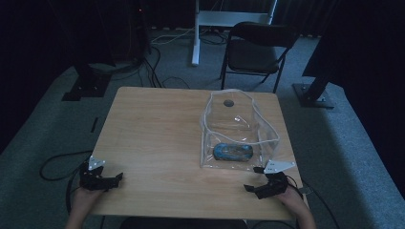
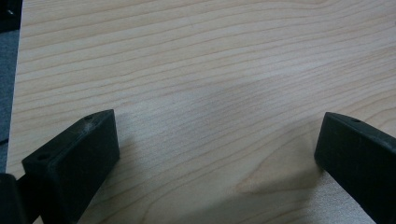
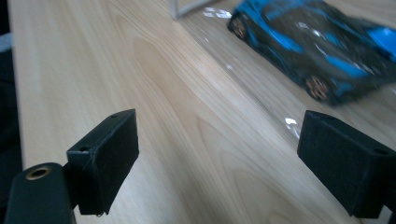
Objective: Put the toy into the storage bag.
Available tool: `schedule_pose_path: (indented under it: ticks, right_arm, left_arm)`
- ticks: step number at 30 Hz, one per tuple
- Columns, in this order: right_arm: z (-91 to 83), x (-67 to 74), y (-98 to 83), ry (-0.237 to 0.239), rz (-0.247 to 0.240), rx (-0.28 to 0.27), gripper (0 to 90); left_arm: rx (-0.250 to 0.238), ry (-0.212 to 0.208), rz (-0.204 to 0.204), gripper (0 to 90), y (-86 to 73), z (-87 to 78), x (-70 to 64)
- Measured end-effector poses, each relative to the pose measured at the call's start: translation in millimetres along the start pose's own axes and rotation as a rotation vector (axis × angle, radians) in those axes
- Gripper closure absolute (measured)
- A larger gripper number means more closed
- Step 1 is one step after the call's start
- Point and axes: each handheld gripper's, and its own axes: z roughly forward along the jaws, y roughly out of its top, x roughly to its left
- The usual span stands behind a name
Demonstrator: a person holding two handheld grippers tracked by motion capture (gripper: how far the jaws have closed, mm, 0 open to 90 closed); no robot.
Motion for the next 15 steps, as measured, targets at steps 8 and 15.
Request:
schedule_pose_path:
  ticks: [8,15]
  right_arm:
    - [-1.0,-5.8,-17.8,-0.066,0.024,0.035,11.8]
    - [-5.9,-9.2,-26.0,-0.154,0.038,0.050,11.8]
  left_arm:
    - [0.000,0.000,0.000,0.3,0.0,0.0,0.0]
    - [0.000,0.000,-0.001,0.4,0.0,0.0,-0.1]
